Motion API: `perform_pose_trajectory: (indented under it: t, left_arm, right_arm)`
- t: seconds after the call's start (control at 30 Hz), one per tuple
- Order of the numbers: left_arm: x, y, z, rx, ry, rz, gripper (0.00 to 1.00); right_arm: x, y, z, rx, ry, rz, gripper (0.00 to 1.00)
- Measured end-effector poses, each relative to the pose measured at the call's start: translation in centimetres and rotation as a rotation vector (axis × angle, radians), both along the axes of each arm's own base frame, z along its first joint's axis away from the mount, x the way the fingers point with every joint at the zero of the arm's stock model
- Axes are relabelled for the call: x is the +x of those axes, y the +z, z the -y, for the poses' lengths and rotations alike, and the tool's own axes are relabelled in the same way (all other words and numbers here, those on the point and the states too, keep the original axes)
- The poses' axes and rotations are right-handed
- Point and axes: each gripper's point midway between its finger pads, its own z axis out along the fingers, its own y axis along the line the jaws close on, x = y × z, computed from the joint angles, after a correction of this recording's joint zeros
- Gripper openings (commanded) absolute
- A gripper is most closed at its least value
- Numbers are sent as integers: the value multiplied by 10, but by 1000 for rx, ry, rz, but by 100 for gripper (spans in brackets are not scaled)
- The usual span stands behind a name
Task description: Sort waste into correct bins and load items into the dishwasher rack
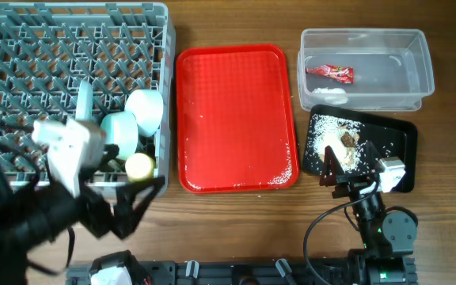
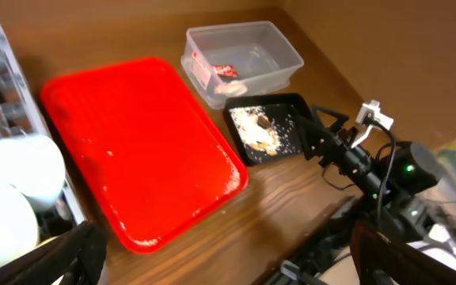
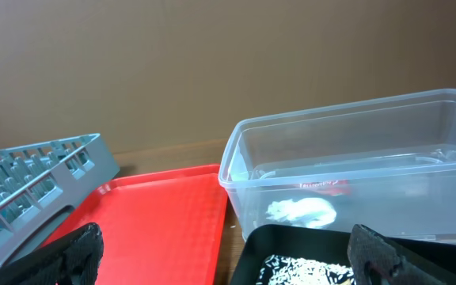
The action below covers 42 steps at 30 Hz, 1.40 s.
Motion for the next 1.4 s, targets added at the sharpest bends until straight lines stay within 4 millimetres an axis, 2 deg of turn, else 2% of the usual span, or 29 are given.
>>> perform_pose_trajectory:
  t: [0.07, 0.13, 0.23, 0.27, 0.33, 0.4, 0.47, 0.57, 0.6, 0.7, 0.83, 0.97, 1.17, 1.33, 1.4]
  left_arm:
    - [-6, 10, 6, 27, -34, 91, 100]
    - [-2, 28, 18, 51, -122, 258, 100]
    - [6, 30, 37, 49, -235, 383, 100]
    - [13, 24, 45, 46, -270, 428, 100]
    - [29, 0, 57, 24, -300, 471, 100]
    - [46, -11, 61, 1, -279, 558, 100]
    - [55, -36, 63, -34, -242, 588, 100]
    - [62, -72, 56, -103, -135, 586, 100]
    - [63, -90, 50, -129, -72, 540, 100]
    - [63, -123, 32, -178, 82, 464, 100]
    - [59, -150, 13, -186, 209, 478, 100]
    - [57, -184, 4, -143, 249, 512, 100]
    - [67, -221, -14, -86, 356, 500, 100]
    - [77, -236, -25, -66, 431, 523, 100]
    - [78, -236, -28, -61, 448, 532, 100]
  right_arm:
    - [0, 0, 0, 0, 0, 0, 100]
    - [0, 0, 0, 0, 0, 0, 100]
    - [0, 0, 0, 0, 0, 0, 100]
    - [0, 0, 0, 0, 0, 0, 100]
    - [0, 0, 0, 0, 0, 0, 100]
    - [0, 0, 0, 0, 0, 0, 100]
    - [0, 0, 0, 0, 0, 0, 100]
    - [0, 0, 0, 0, 0, 0, 100]
    - [0, 0, 0, 0, 0, 0, 100]
    - [0, 0, 0, 0, 0, 0, 100]
    - [0, 0, 0, 0, 0, 0, 100]
    - [0, 0, 0, 0, 0, 0, 100]
    - [0, 0, 0, 0, 0, 0, 100]
    - [0, 0, 0, 0, 0, 0, 100]
    - [0, 0, 0, 0, 0, 0, 100]
